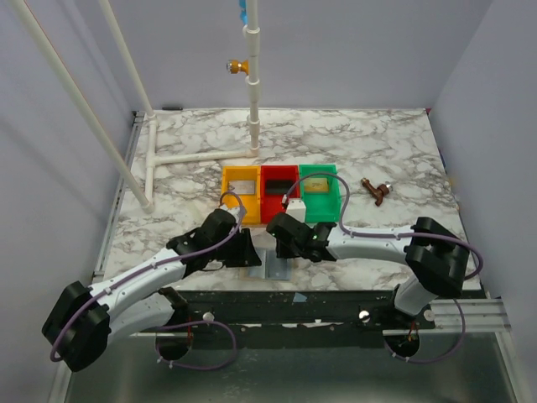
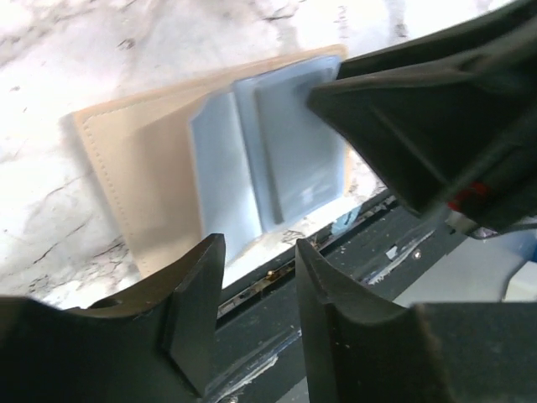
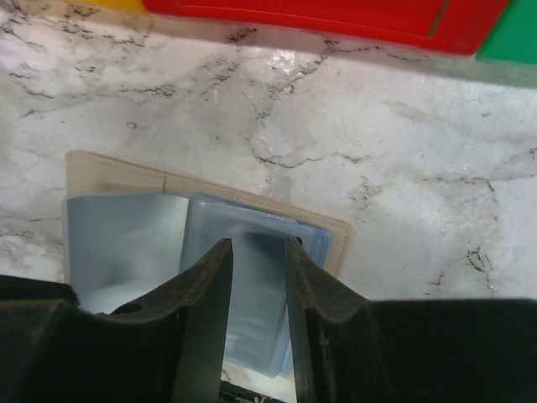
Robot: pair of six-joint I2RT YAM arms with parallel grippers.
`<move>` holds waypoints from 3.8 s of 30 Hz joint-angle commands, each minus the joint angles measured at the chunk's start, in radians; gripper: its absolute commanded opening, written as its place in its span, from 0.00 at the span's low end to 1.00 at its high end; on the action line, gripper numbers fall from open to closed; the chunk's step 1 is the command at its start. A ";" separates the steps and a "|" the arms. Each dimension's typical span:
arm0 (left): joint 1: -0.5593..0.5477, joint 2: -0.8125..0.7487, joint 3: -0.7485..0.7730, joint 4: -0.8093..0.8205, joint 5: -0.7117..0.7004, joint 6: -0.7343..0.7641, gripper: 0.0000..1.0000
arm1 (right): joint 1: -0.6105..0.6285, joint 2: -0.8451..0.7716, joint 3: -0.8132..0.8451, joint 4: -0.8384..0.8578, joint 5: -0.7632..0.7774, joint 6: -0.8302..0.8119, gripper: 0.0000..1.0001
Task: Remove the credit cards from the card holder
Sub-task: Remove the credit card from the card holder.
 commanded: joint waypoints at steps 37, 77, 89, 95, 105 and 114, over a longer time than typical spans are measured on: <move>0.044 0.019 -0.116 0.128 -0.017 -0.038 0.09 | 0.095 0.185 0.147 -0.017 -0.078 0.024 0.20; -0.030 0.179 -0.129 0.306 0.057 -0.093 0.00 | 0.003 0.064 0.020 0.120 -0.150 0.135 0.14; -0.030 0.158 -0.119 0.267 -0.008 -0.107 0.00 | 0.003 -0.121 -0.010 -0.033 -0.024 0.094 0.38; -0.030 0.143 -0.100 0.242 -0.012 -0.096 0.00 | 0.002 -0.142 -0.080 -0.009 -0.061 0.101 0.57; -0.030 0.142 -0.100 0.230 -0.011 -0.087 0.00 | 0.001 -0.058 -0.082 0.077 -0.102 0.112 0.46; -0.029 0.108 -0.079 0.186 -0.018 -0.067 0.00 | 0.001 -0.002 -0.050 0.124 -0.113 0.116 0.27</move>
